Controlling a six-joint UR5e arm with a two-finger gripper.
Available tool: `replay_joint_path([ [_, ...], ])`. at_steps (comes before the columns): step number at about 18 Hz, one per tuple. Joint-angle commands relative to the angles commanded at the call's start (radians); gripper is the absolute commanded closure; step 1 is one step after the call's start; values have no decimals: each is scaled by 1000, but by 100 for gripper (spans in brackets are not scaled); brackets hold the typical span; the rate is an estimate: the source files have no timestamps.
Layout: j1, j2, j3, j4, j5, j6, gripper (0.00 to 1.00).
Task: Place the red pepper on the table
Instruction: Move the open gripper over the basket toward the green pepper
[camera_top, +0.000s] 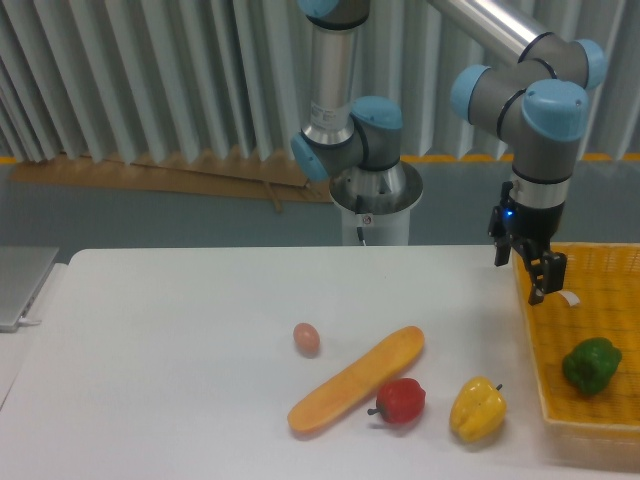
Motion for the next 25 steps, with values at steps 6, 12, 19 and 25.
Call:
replay_joint_path([
  [6,20,-20,5,14,0,0,0],
  [12,38,-34,14,28,14,-1,0],
  [19,61,-94,38,107,14,9,0],
  [25,71,-144,57,198,14,11,0],
])
